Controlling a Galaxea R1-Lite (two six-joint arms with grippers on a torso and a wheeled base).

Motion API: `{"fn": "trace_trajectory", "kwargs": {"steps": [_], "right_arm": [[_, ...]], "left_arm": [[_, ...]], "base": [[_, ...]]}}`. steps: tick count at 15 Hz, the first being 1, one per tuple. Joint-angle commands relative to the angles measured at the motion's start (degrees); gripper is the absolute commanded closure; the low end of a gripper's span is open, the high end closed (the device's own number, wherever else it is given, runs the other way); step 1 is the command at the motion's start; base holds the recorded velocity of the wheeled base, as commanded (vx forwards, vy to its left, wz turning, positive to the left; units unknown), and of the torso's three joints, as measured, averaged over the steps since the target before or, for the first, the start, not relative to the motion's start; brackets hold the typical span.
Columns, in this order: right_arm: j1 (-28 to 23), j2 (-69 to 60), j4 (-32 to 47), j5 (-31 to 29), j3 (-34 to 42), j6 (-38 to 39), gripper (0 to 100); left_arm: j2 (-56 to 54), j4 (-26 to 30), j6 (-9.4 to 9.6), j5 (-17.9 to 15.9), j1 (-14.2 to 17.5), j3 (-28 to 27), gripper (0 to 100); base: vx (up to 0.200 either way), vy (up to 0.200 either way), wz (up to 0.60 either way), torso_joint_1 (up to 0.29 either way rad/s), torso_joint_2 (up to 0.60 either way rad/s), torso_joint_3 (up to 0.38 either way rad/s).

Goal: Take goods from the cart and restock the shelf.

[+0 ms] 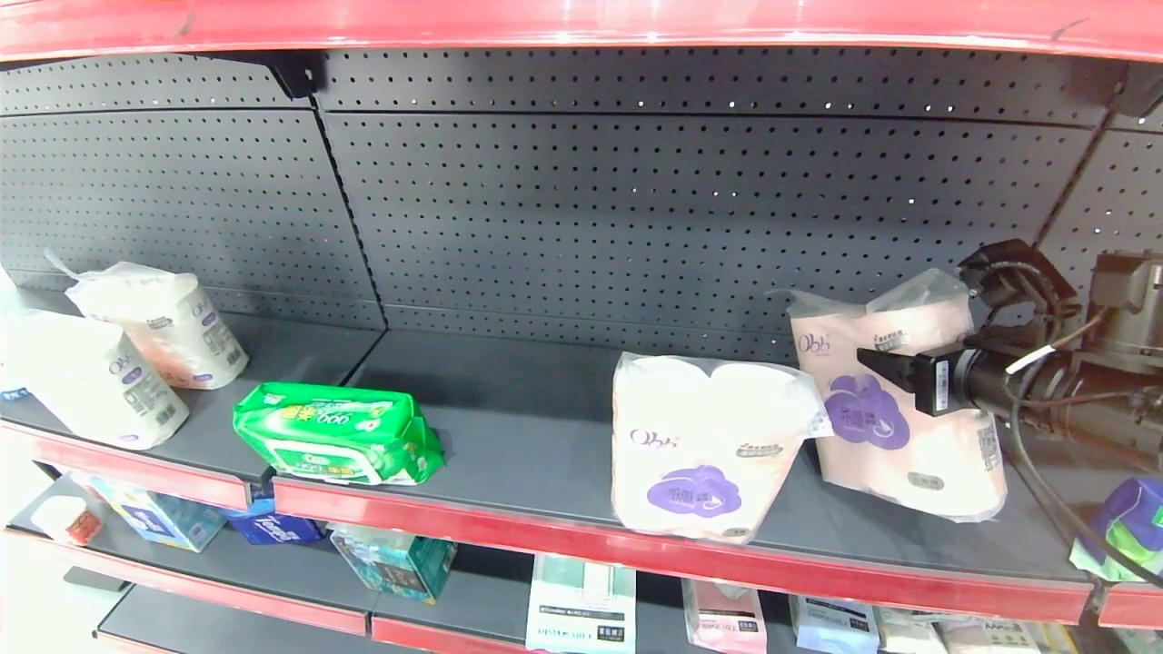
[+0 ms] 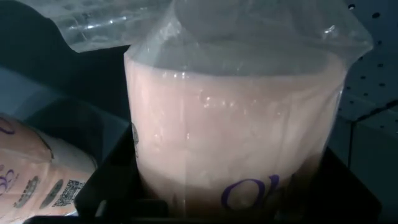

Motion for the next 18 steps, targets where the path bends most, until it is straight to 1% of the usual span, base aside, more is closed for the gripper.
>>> {"fn": "trace_trajectory", "kwargs": {"steps": [1,2,3,5,7,9,10,11,12,13,14,15,16,17,18], "right_arm": [[-0.1,0.6,0.0,0.0,-0.2,0.0,100],[-0.4,0.6,-0.6,0.5,0.0,0.0,100],[-0.7,0.7,-0.8,0.7,0.0,-0.1,100],[-0.8,0.7,-0.8,0.8,0.1,-0.1,100],[-0.7,0.8,-0.8,0.8,0.2,-0.3,100],[-0.7,0.8,-0.8,0.8,0.1,-0.7,100],[-0.7,0.8,-0.8,0.8,0.0,-0.7,100],[-0.8,0.8,-0.8,0.8,0.2,-0.7,100],[-0.9,0.8,-0.8,0.8,0.2,-0.7,100],[-0.9,0.8,-0.8,0.8,0.2,-0.7,100],[-0.9,0.8,-0.8,0.8,0.2,-0.7,100],[-0.9,0.8,-0.8,0.8,0.2,-0.7,100],[-0.9,0.8,-0.8,0.8,0.2,-0.7,100],[-1.0,0.9,-0.8,0.8,0.2,-0.7,100],[-1.0,1.0,-0.8,0.8,0.2,-0.7,100]], "left_arm": [[0.1,-0.2,-0.27,0.2,-0.1,0.6,0],[0.1,-0.6,-2.2,0.5,-0.1,1.2,0],[0.1,-1.9,-3.26,2.9,-0.1,1.8,0],[0.1,-2.6,-3.35,7.9,0.4,2.0,0],[0.1,-2.6,-3.08,8.6,0.9,2.0,0],[0.1,-2.6,-3.0,9.8,2.5,2.0,0],[0.5,-2.6,-3.0,9.9,4.5,2.0,0],[1.1,-2.7,-3.08,9.7,10.5,2.0,0],[0.3,-2.7,-3.17,9.6,13.5,2.0,0],[0.1,-3.3,-4.05,9.8,13.8,2.2,0],[0.1,-6.4,-4.93,9.5,13.8,3.3,0],[0.1,-7.6,-5.81,9.1,13.8,3.3,0],[0.1,-7.7,-6.07,9.0,13.8,3.3,0],[0.1,-8.6,-8.8,6.5,13.8,3.3,0],[0.1,-7.1,-9.59,8.6,13.8,3.3,0]], "base": [[0.0,0.0,0.0,0.0,0.0,0.0],[0.0,0.0,0.0,0.0,0.0,0.0],[0.0,0.0,0.0,0.0,0.0,0.0],[0.0,0.0,0.0,0.0,0.0,0.0],[0.0,0.0,0.0,0.0,0.0,0.0],[0.0,0.0,0.0,0.0,0.0,0.0],[0.0,0.0,0.0,0.0,0.0,0.0],[0.0,0.0,0.0,0.0,0.0,0.0],[0.0,0.0,0.0,0.0,0.0,0.0],[0.0,0.0,0.0,0.0,0.0,0.0],[0.0,0.0,0.0,0.0,0.0,0.0],[0.0,0.0,0.0,0.0,0.0,0.0],[0.0,0.0,0.0,0.0,0.0,0.0],[0.0,0.0,0.0,0.0,0.0,0.0],[0.0,0.0,0.0,0.0,0.0,0.0]]}}
